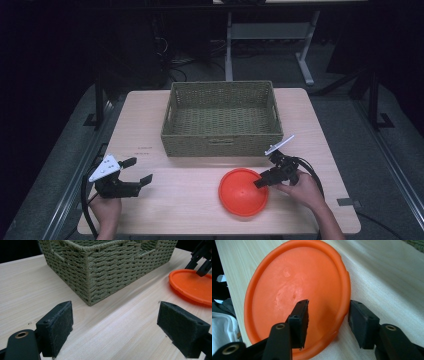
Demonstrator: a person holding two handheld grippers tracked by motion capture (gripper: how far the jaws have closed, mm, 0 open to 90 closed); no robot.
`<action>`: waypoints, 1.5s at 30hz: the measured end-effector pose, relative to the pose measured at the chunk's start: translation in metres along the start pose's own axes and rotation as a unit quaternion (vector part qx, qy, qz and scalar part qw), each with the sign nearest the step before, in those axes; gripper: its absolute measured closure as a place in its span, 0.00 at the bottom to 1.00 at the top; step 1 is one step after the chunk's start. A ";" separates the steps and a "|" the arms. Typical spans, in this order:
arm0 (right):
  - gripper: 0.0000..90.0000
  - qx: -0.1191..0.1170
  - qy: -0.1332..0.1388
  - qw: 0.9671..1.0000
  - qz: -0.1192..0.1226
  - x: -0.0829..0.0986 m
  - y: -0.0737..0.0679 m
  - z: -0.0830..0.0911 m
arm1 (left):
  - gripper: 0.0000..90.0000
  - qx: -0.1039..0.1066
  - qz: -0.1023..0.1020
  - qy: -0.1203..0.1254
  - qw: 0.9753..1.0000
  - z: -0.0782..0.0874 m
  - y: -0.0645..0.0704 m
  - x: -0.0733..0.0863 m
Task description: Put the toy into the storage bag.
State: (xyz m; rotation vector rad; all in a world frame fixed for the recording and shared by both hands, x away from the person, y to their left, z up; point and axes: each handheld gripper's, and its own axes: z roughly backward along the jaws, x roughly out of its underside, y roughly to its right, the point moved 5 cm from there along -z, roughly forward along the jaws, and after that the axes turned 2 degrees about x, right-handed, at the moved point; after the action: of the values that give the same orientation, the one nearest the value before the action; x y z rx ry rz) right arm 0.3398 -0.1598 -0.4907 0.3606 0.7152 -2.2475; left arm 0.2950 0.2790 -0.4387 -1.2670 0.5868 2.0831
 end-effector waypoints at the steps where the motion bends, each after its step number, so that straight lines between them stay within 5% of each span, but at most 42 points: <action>1: 0.57 0.000 0.001 1.000 0.003 0.000 0.000 -0.001 | 0.14 0.000 0.000 0.000 1.000 0.000 0.000 0.000; 27: 0.75 -0.023 -0.001 1.000 -0.010 -0.004 0.010 -0.005 | 0.14 0.000 0.000 0.000 1.000 -0.001 0.000 -0.001; 36: 0.89 -0.041 0.037 0.998 0.000 -0.010 0.001 0.011 | 0.14 0.001 -0.002 0.000 1.000 -0.002 0.001 -0.001; 45: 0.91 -0.051 0.066 0.996 0.013 -0.018 -0.014 0.027 | 0.14 0.000 -0.005 0.000 1.000 -0.001 0.000 -0.001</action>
State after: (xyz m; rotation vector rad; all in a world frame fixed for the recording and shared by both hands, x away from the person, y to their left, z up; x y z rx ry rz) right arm 0.3408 -0.1570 -0.4556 0.4678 0.8860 -2.1684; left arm 0.2957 0.2782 -0.4385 -1.2672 0.5790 2.0761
